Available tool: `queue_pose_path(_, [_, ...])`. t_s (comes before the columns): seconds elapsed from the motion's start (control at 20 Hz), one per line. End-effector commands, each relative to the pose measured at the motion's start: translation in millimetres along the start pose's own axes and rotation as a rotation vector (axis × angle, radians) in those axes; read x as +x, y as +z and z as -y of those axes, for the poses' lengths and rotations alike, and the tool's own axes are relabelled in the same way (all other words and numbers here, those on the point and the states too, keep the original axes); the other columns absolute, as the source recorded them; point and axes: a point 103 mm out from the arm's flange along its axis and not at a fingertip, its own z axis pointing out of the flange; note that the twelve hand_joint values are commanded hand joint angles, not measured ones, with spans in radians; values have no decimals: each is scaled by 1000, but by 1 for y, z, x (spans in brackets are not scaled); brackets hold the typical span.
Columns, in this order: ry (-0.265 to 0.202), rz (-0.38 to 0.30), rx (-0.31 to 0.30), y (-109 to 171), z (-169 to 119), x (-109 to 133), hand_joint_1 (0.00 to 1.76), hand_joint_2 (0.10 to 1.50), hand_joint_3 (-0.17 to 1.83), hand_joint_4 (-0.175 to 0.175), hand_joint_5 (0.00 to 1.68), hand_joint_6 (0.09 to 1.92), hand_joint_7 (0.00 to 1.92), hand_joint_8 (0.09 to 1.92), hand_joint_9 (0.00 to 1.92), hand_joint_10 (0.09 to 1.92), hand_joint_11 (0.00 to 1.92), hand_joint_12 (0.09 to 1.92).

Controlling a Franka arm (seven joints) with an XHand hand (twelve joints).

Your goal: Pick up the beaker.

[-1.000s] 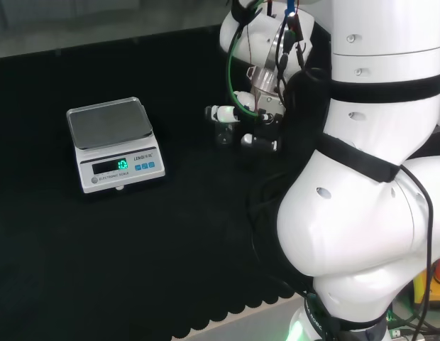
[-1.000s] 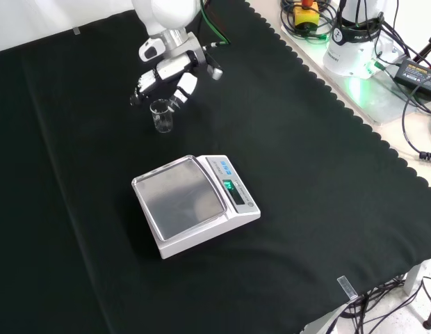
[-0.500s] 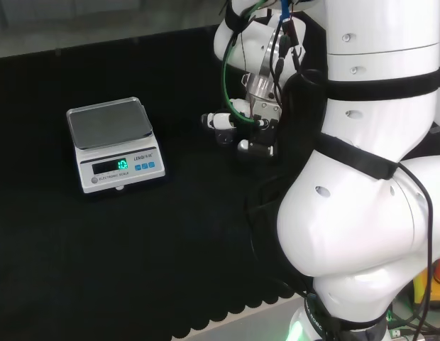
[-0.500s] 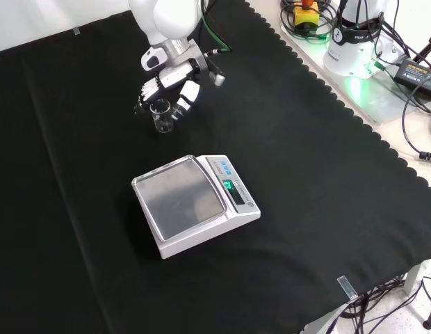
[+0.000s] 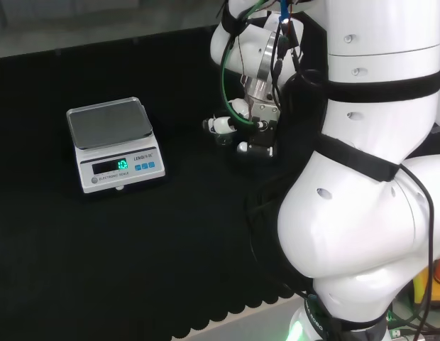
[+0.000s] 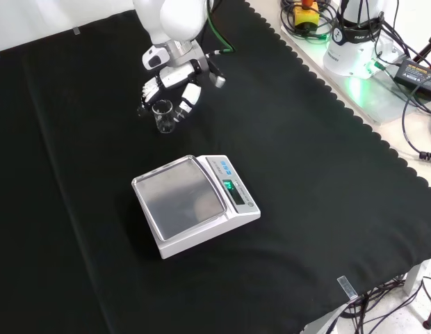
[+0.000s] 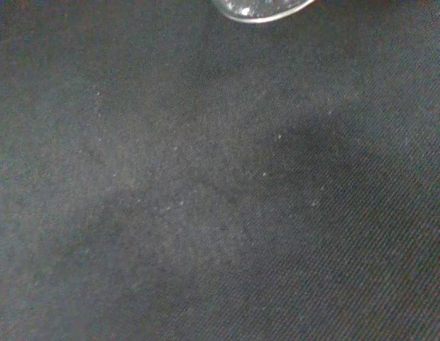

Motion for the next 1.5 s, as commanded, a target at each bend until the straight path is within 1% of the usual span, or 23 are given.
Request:
queue_pose_path(0.05, [11, 86, -129, -3, 4, 3, 555, 953, 236, -70, 507, 148, 449, 860, 431, 837, 349, 1415])
queue_pose_path(0.25, [5, 116, -175, -2, 5, 6, 665, 933, 310, -63, 572, 542, 600, 831, 596, 764, 492, 1357])
queue_pose_path(0.3, [4, 120, -183, -2, 5, 6, 688, 926, 332, -61, 590, 613, 629, 827, 628, 751, 524, 1341])
queue_pose_path(0.4, [-4, 128, -192, -3, 5, 7, 724, 912, 366, -56, 630, 688, 672, 825, 670, 735, 570, 1320])
queue_pose_path(0.5, [-4, 113, -209, -5, 6, 3, 755, 894, 409, -52, 671, 721, 712, 819, 710, 717, 606, 1305])
queue_pose_path(0.65, [-20, 129, -238, -10, 9, 3, 788, 869, 464, -44, 738, 734, 772, 807, 764, 693, 654, 1283])
queue_pose_path(0.75, [-31, 137, -256, -18, 11, 4, 816, 848, 505, -40, 822, 714, 878, 774, 852, 653, 714, 1257])
queue_pose_path(0.9, [-44, 156, -274, -38, 16, 8, 854, 819, 555, -32, 953, 658, 1048, 697, 984, 582, 806, 1219])
queue_pose_path(0.95, [-54, 162, -270, -47, 18, 10, 913, 877, 450, 44, 972, 780, 1087, 675, 1015, 563, 827, 1215])
queue_pose_path(1.0, [-74, 174, -254, -60, 20, 13, 961, 935, 334, 103, 988, 869, 1137, 652, 1059, 547, 858, 1203])
queue_pose_path(1.05, [-97, 178, -232, -73, 23, 15, 992, 976, 245, 139, 1003, 911, 1180, 628, 1102, 528, 891, 1184])
queue_pose_path(1.1, [-123, 177, -204, -87, 25, 17, 1010, 1004, 182, 158, 1015, 927, 1215, 603, 1140, 506, 926, 1161])
queue_pose_path(1.15, [-143, 172, -181, -98, 27, 18, 1020, 1022, 137, 168, 1024, 929, 1243, 579, 1173, 480, 954, 1141])
queue_pose_path(1.25, [-175, 177, -147, -122, 34, 23, 1033, 1039, 89, 174, 1042, 912, 1289, 542, 1248, 434, 1022, 1089])
queue_pose_path(1.35, [-205, 211, -118, -146, 43, 31, 1038, 1043, 69, 175, 1054, 896, 1317, 518, 1301, 400, 1063, 1057])
queue_pose_path(1.5, [-240, 275, -91, -177, 61, 46, 1050, 1036, 57, 175, 1086, 847, 1367, 473, 1382, 334, 1103, 1022])
